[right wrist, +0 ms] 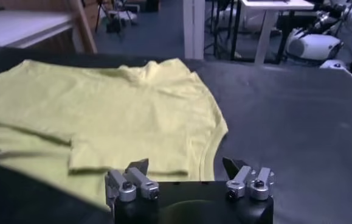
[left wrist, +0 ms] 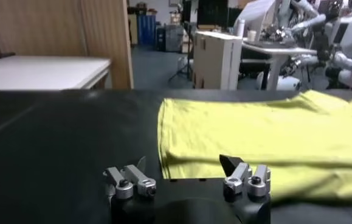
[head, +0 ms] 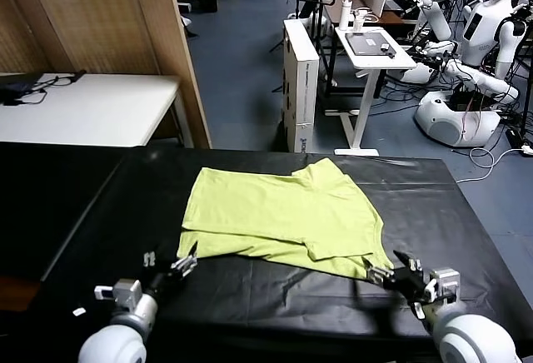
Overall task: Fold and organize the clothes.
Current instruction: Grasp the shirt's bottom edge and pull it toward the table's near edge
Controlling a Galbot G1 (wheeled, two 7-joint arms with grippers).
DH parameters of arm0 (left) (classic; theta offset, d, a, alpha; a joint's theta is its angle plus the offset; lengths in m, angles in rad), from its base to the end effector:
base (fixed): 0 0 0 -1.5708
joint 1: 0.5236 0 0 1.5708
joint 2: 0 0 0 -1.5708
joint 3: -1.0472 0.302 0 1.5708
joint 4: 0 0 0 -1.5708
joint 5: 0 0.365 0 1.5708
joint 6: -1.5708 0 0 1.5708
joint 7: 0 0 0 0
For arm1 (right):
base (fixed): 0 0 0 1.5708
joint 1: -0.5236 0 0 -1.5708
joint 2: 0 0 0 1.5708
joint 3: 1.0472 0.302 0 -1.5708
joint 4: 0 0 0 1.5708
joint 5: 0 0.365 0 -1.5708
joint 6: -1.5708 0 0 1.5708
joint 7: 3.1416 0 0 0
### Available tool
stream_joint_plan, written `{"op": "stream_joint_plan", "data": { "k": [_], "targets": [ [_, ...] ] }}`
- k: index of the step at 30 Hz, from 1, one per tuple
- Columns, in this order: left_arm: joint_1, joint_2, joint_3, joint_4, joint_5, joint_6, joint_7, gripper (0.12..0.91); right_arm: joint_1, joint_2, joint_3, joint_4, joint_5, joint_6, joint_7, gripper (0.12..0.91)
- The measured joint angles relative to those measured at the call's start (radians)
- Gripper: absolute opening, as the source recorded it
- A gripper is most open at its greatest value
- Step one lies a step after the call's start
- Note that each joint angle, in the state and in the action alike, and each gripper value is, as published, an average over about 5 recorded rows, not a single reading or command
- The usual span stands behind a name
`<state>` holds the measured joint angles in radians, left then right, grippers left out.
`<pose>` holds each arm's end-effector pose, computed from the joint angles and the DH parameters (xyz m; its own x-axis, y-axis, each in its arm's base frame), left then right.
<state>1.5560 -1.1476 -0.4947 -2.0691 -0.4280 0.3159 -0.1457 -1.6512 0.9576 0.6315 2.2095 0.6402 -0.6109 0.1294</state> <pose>0.2214 0.0439 -0.2610 -0.9253 0.0839 0.3699 0.0815 0.9964 -0.0221 0.2109 -0.0744 -0.2073 -0.7981 -0.1390 0.5862 -0.1691 0.9856 0.0034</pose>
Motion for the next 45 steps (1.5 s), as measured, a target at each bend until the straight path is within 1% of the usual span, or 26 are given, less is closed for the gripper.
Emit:
{"op": "stream_joint_plan", "data": {
  "k": [7, 9, 14, 18, 20, 23, 25, 26, 27, 28, 30, 31, 33, 39, 45],
  "targets": [
    [0.006, -0.009, 0.008, 0.016, -0.004, 0.000, 0.001, 0.907, -0.019, 0.008, -0.001, -0.007, -0.011, 0.004, -0.004, 0.907],
    [0.006, -0.010, 0.009, 0.021, -0.005, 0.000, 0.001, 0.903, -0.021, 0.008, -0.002, -0.005, -0.011, 0.004, -0.004, 0.889],
    [0.007, -0.008, 0.005, 0.026, -0.009, -0.001, 0.001, 0.861, -0.024, 0.007, -0.002, 0.000, -0.011, 0.004, -0.004, 0.787],
    [0.012, -0.007, 0.002, 0.028, -0.009, -0.004, 0.002, 0.797, -0.028, 0.007, -0.001, 0.004, -0.012, 0.004, -0.004, 0.726],
    [0.014, -0.007, 0.002, 0.029, -0.009, -0.008, 0.004, 0.757, -0.030, 0.007, -0.001, 0.005, -0.014, 0.004, -0.004, 0.673],
    [0.015, -0.007, 0.003, 0.028, -0.008, -0.014, 0.011, 0.651, -0.031, 0.007, 0.000, 0.004, -0.018, 0.004, -0.004, 0.500],
    [0.015, -0.007, 0.004, 0.028, -0.006, -0.018, 0.018, 0.526, -0.032, 0.007, 0.000, 0.005, -0.019, 0.005, -0.004, 0.354],
    [0.015, -0.007, 0.005, 0.028, -0.006, -0.020, 0.021, 0.469, -0.033, 0.006, 0.000, 0.005, -0.019, 0.005, -0.004, 0.297],
    [0.014, -0.007, 0.006, 0.028, -0.005, -0.022, 0.024, 0.393, -0.033, 0.006, 0.000, 0.005, -0.019, 0.005, -0.004, 0.235],
    [0.013, -0.007, 0.006, 0.028, -0.005, -0.023, 0.026, 0.317, -0.034, 0.006, 0.000, 0.005, -0.019, 0.005, -0.004, 0.193],
    [0.012, -0.005, 0.007, 0.029, -0.005, -0.025, 0.029, 0.210, -0.037, 0.006, 0.001, 0.005, -0.019, 0.005, -0.004, 0.145],
    [0.011, -0.003, 0.006, 0.029, -0.006, -0.026, 0.030, 0.176, -0.038, 0.005, 0.001, 0.006, -0.019, 0.004, -0.003, 0.140],
    [0.011, 0.000, 0.004, 0.032, -0.005, -0.029, 0.033, 0.145, -0.043, 0.003, 0.003, 0.011, -0.018, -0.001, 0.001, 0.139],
    [0.015, 0.019, -0.015, 0.035, 0.004, -0.039, 0.032, 0.145, -0.058, -0.015, 0.021, 0.033, -0.012, -0.055, 0.021, 0.139],
    [0.034, 0.050, -0.041, 0.029, 0.007, -0.042, 0.029, 0.145, -0.067, -0.042, 0.044, 0.043, -0.003, -0.105, 0.028, 0.139]
  ]
}}
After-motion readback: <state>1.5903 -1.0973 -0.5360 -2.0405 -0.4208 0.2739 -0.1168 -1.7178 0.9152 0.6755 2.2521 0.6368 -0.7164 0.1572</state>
